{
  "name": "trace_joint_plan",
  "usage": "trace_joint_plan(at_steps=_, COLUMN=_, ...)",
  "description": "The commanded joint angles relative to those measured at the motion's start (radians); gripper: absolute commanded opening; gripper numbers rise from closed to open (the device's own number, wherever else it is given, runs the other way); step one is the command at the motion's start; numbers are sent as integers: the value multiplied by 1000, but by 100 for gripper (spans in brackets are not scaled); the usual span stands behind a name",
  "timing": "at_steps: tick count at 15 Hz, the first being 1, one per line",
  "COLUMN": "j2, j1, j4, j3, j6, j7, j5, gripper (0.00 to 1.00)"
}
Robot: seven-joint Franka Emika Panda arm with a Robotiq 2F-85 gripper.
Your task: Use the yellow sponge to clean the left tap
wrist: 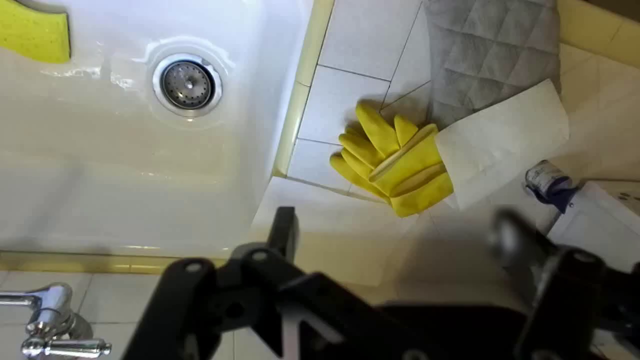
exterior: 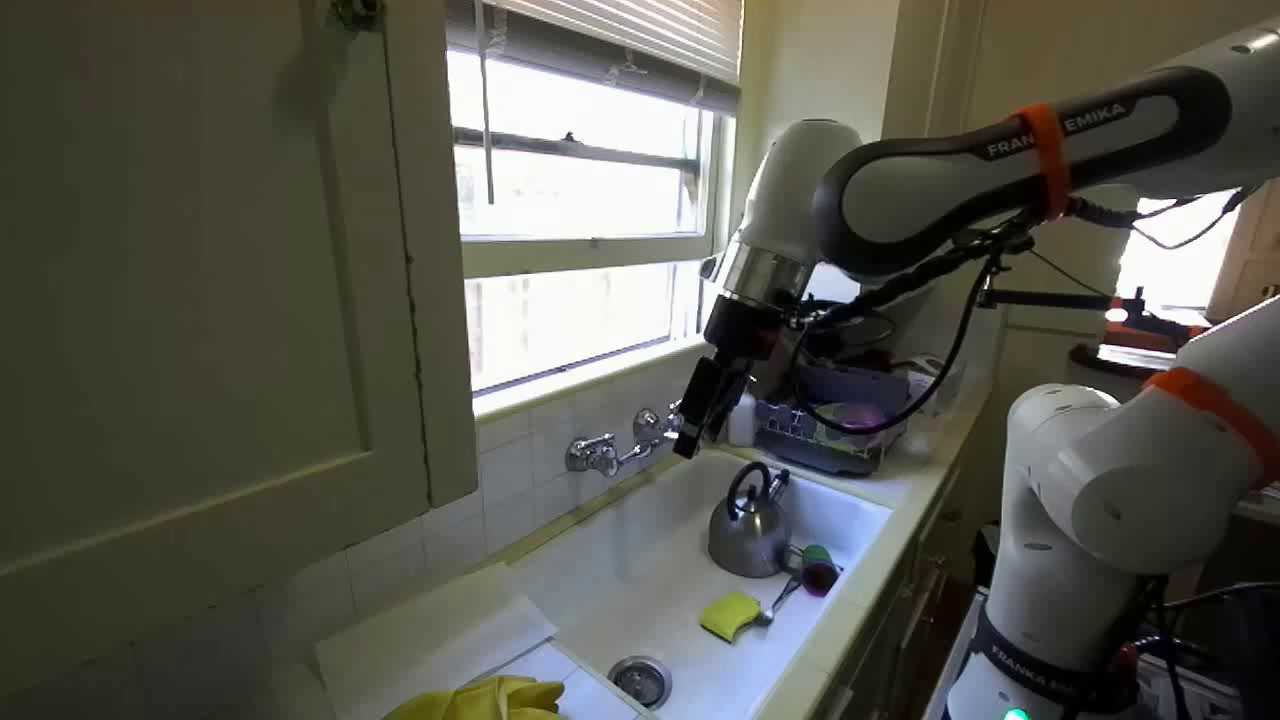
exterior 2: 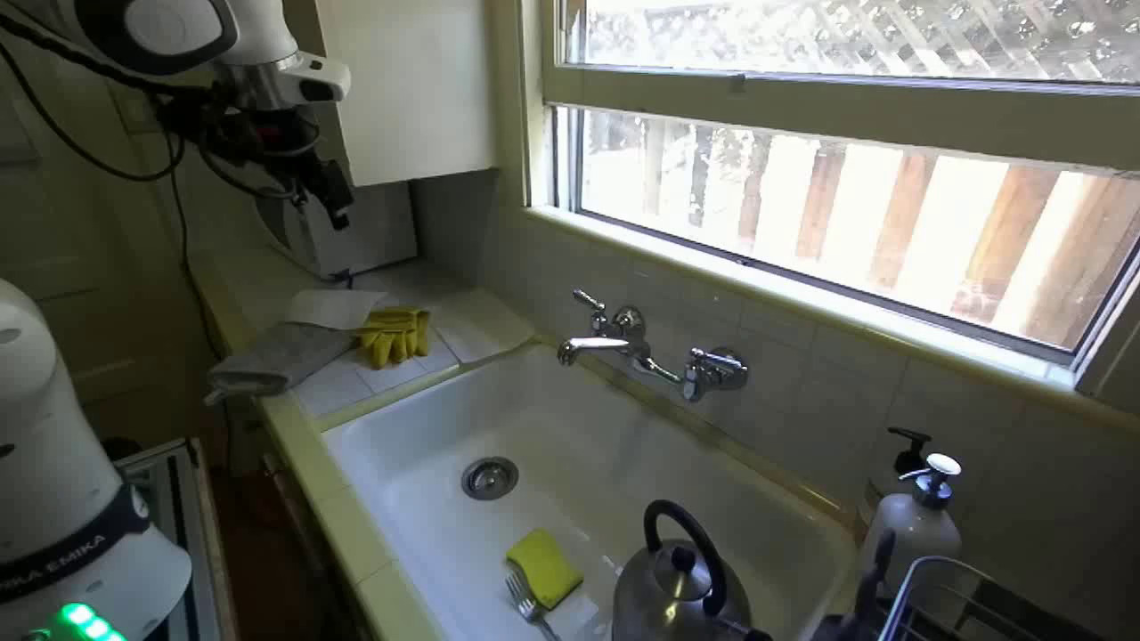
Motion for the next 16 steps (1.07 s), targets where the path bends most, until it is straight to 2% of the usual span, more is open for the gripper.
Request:
trace_joint_plan(at_steps=1, j2=0, j1=-6, j4=-14, j3=5, j6=-7, j7=-3, j5=3, gripper=100)
trace_joint_plan(at_steps=9, j2=18, j1=-6, j4=-40, j3=5, j6=-7, j7=-3, j5=3, gripper=100)
trace_joint_plan(at_steps=11, j2=56, j1=-81, j4=-37, j3=9, j6=25, j7=59, j5=-26, gripper=100)
trace_joint_plan(at_steps=16, j2=176, j1=-285, j4=-13, j3=-48, j6=74, j7=119, j5=-109, gripper=100)
